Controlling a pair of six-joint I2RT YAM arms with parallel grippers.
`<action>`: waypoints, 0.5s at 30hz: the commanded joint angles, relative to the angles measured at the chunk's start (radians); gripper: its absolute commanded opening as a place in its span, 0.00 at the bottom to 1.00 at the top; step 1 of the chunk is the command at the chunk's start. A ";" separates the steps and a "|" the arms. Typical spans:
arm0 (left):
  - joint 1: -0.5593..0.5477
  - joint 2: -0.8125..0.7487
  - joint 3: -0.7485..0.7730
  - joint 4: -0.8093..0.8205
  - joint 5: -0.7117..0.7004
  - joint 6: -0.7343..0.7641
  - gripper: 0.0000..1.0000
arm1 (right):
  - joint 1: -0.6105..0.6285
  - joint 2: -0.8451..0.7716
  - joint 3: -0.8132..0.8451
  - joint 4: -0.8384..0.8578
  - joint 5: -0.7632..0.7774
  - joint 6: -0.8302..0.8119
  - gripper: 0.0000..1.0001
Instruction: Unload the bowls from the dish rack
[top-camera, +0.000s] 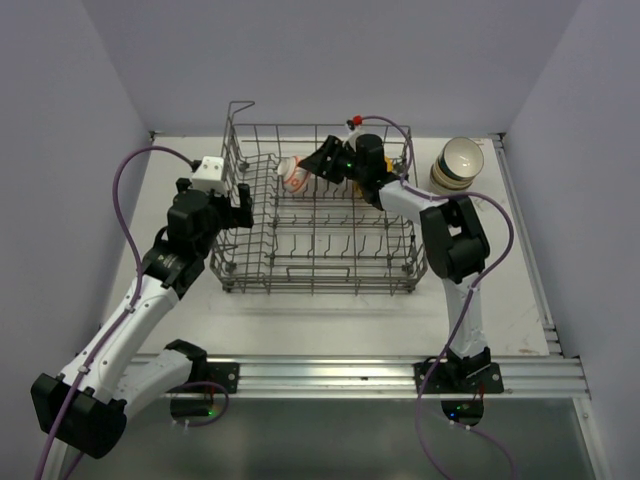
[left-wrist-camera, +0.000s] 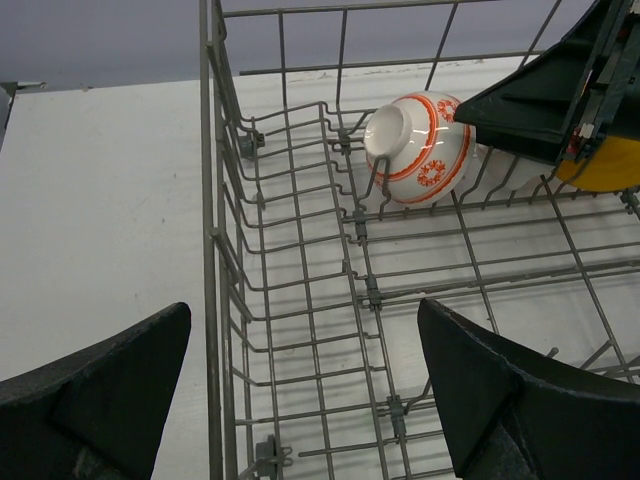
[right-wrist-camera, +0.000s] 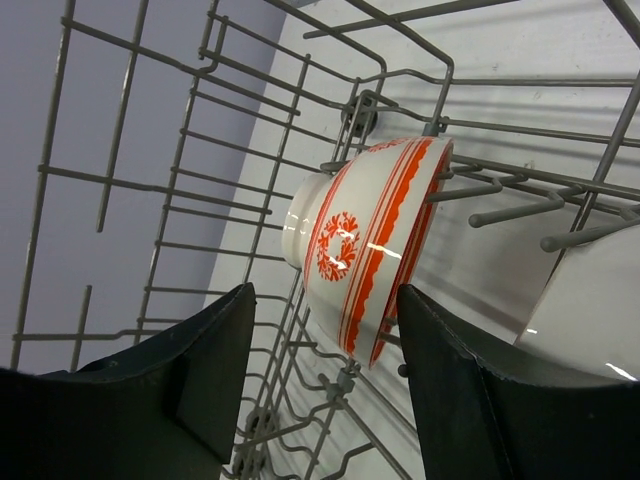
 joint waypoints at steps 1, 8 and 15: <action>0.007 0.001 -0.001 0.033 0.008 0.015 1.00 | 0.018 -0.017 0.039 0.195 -0.141 0.040 0.61; 0.007 0.006 -0.001 0.033 0.008 0.017 1.00 | 0.016 0.022 0.134 0.036 -0.183 -0.025 0.56; 0.008 0.009 -0.001 0.032 0.010 0.020 1.00 | 0.016 0.089 0.233 -0.149 -0.196 -0.075 0.51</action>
